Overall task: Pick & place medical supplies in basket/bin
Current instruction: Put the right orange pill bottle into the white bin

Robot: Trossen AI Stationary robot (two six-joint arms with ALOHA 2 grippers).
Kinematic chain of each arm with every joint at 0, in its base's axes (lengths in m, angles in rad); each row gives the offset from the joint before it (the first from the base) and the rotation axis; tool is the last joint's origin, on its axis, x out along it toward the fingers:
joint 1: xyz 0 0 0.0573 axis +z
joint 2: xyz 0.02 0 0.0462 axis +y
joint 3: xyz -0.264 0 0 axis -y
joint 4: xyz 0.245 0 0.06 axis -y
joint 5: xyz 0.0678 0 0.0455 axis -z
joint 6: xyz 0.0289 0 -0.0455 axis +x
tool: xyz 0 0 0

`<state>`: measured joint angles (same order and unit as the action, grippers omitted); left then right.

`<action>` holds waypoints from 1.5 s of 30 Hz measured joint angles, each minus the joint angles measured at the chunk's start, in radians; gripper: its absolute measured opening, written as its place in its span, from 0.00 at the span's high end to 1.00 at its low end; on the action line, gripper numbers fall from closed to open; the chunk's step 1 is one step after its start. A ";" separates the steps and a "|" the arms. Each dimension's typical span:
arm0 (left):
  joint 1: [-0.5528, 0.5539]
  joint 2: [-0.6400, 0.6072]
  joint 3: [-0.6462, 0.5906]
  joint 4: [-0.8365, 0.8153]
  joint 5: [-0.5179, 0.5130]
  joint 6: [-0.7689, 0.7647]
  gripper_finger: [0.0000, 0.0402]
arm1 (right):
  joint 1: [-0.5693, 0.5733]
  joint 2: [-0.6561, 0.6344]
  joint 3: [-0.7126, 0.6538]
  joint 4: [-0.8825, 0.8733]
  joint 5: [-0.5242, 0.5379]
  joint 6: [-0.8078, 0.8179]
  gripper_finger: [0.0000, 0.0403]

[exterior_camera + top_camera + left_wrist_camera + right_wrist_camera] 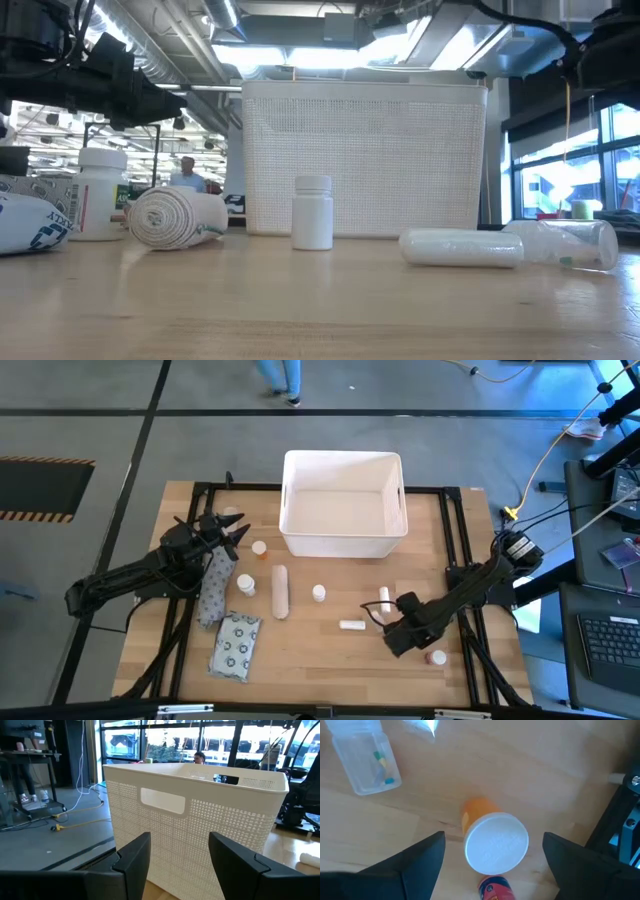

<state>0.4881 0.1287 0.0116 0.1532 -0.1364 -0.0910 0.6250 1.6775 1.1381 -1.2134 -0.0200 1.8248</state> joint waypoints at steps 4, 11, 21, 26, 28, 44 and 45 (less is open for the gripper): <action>0.000 0.000 0.000 0.000 0.000 0.000 0.52 | 0.000 0.013 0.000 0.000 0.000 0.000 0.17; 0.000 0.000 0.000 0.000 0.000 0.000 0.52 | 0.000 0.023 0.000 0.001 0.000 -0.003 0.17; 0.000 0.000 0.000 0.000 0.000 0.000 0.52 | -0.012 0.023 -0.124 0.140 -0.081 -0.052 0.18; 0.000 0.000 0.000 0.000 0.000 0.000 0.52 | -0.016 0.023 -0.165 0.160 -0.093 -0.054 0.23; 0.000 0.000 0.000 0.001 0.000 0.000 0.52 | -0.016 0.023 -0.165 0.165 -0.088 -0.058 0.26; 0.000 0.000 0.000 0.003 0.000 0.000 0.52 | -0.016 0.010 -0.165 0.193 -0.083 -0.126 0.52; 0.000 0.000 0.000 0.003 0.000 0.000 0.52 | -0.016 0.002 -0.165 0.193 -0.083 -0.128 0.53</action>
<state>0.4881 0.1287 0.0113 0.1566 -0.1364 -0.0910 0.6090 1.6800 0.9733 -1.0206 -0.1028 1.6970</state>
